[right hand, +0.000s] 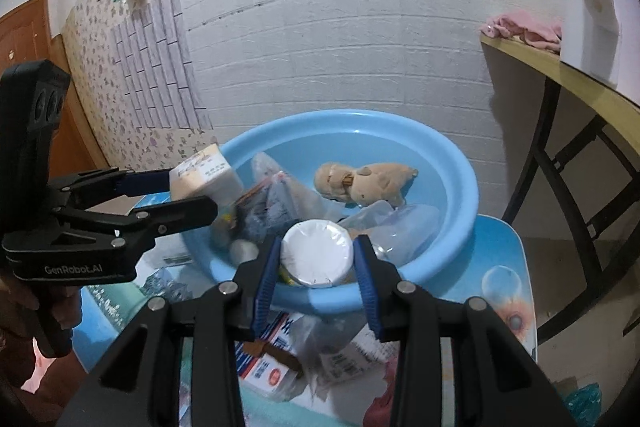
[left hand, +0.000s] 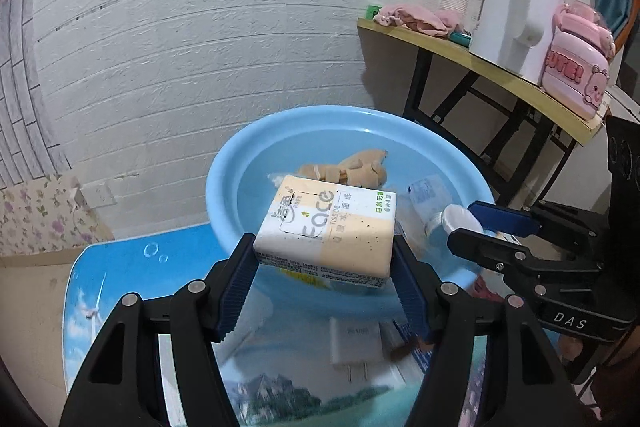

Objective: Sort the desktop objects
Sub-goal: 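Lift the lid and tissue pack and carry both over the blue basin, then open both grippers to drop the lid and tissue pack into the basin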

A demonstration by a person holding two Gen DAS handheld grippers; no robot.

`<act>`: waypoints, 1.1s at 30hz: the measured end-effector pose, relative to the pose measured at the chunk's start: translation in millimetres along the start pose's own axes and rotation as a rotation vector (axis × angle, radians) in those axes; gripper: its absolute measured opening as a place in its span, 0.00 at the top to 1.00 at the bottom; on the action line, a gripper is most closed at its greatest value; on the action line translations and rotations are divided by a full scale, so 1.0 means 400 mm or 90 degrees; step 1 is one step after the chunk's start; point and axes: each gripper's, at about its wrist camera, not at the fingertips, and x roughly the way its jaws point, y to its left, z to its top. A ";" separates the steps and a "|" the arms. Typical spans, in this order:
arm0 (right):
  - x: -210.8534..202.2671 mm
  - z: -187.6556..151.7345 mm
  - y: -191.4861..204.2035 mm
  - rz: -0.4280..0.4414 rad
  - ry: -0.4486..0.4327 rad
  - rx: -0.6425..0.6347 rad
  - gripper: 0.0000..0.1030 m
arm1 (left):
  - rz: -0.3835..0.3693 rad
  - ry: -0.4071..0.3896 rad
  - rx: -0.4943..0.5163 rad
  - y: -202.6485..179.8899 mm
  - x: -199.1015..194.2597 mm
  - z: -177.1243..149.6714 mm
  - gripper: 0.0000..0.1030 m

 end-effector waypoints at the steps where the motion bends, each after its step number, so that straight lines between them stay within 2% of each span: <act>1: 0.005 0.001 -0.005 0.000 0.000 0.002 0.64 | 0.000 0.001 0.002 0.001 0.008 0.003 0.37; 7: 0.027 0.005 -0.010 -0.003 -0.004 0.003 0.64 | -0.003 0.009 0.002 0.004 0.038 0.007 0.35; 14: 0.030 0.004 -0.005 -0.009 -0.005 -0.005 0.63 | -0.002 0.006 0.015 -0.008 0.026 0.003 0.24; 20: 0.017 0.001 0.002 -0.010 -0.002 -0.006 0.63 | 0.001 0.005 0.008 0.001 0.004 -0.008 0.23; 26: -0.003 -0.004 0.013 -0.007 -0.003 -0.006 0.54 | 0.003 0.004 0.000 0.003 -0.024 -0.028 0.23; 31: -0.024 -0.015 0.027 -0.017 -0.006 -0.016 0.53 | 0.008 0.010 -0.023 0.023 -0.045 -0.051 0.22; 33: -0.031 -0.018 0.030 -0.019 -0.007 -0.016 0.53 | 0.013 0.014 -0.031 0.033 -0.052 -0.061 0.17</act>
